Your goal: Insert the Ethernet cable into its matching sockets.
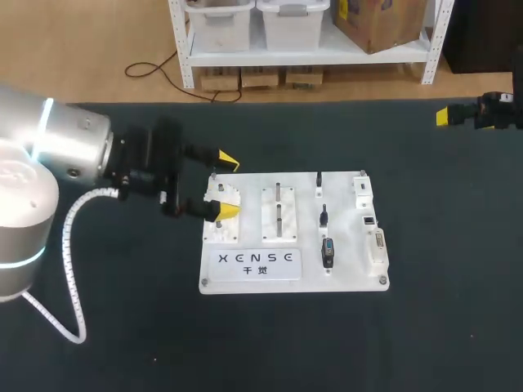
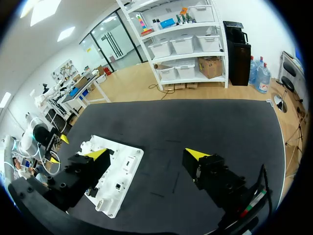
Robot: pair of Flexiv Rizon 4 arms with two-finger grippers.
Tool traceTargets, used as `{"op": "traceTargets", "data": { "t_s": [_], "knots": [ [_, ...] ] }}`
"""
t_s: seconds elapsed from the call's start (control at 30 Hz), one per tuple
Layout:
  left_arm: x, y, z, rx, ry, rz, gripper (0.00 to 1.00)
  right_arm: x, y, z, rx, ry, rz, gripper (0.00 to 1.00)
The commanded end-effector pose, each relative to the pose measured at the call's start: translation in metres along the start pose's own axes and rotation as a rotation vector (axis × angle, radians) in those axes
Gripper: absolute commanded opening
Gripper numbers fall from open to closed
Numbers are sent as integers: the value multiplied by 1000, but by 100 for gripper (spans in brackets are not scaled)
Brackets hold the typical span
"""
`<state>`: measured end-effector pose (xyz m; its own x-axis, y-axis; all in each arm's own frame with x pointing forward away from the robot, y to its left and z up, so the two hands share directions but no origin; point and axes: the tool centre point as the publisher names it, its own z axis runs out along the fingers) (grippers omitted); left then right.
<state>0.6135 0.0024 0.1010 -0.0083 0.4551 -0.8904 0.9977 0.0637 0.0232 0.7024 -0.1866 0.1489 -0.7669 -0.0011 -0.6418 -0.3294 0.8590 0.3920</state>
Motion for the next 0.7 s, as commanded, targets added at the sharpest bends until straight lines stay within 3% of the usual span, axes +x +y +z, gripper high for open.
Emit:
{"op": "traceTargets", "data": {
  "t_s": [0.03,0.37,0.7],
  "knots": [
    [7,-7,8,-20,-70,2,100,0,1,-1,2,0,0,100],
    [13,-11,15,4,-12,-3,100,0,1,-1,2,0,0,100],
    [13,-11,15,4,-12,-3,100,0,1,-1,2,0,0,100]
  ]
}}
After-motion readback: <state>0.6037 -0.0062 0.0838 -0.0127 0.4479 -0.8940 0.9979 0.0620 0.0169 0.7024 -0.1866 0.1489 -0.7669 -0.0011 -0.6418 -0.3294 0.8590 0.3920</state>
